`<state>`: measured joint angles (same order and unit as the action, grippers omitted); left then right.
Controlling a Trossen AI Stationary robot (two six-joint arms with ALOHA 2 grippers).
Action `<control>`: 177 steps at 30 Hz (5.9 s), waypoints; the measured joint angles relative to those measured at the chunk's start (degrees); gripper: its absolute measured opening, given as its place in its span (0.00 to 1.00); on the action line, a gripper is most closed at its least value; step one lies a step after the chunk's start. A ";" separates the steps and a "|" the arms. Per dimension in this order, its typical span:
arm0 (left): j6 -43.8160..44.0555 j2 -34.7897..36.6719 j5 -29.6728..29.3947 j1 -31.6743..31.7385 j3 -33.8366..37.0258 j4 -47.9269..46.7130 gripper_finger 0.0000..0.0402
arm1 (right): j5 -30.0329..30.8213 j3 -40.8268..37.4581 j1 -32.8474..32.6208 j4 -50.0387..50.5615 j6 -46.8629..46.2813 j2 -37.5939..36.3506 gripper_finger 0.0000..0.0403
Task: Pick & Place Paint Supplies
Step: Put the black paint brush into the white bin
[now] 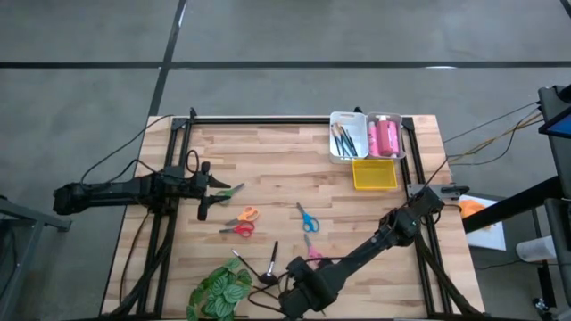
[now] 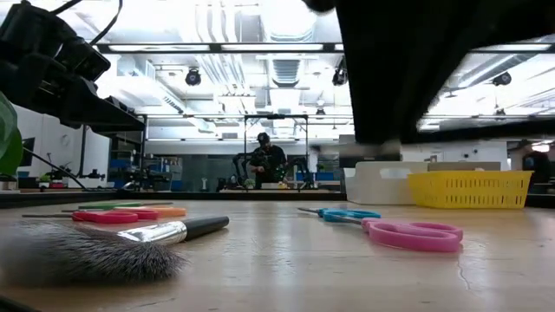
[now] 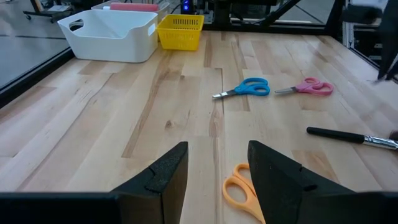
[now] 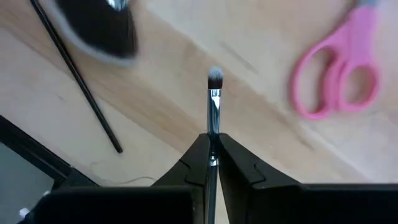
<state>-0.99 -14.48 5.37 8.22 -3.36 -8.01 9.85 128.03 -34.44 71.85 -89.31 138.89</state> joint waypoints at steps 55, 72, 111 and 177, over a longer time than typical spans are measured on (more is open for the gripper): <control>0.00 0.02 -0.02 0.01 -0.01 0.02 0.42 | 18.00 -1.52 52.08 6.09 77.44 -20.44 0.05; 0.00 0.01 0.00 -0.01 -0.01 0.01 0.42 | 0.06 -16.19 69.80 -5.64 81.19 -25.55 0.05; 0.02 0.00 0.00 0.01 -0.01 0.01 0.42 | 0.28 -66.71 76.40 -41.15 56.25 -43.17 0.12; 0.01 0.01 0.00 -0.01 0.00 0.02 0.42 | -53.35 -70.42 48.51 -65.26 124.31 -50.67 0.33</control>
<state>-0.98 -14.47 5.37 8.21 -3.37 -7.99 -43.50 57.61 14.07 6.59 35.00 88.23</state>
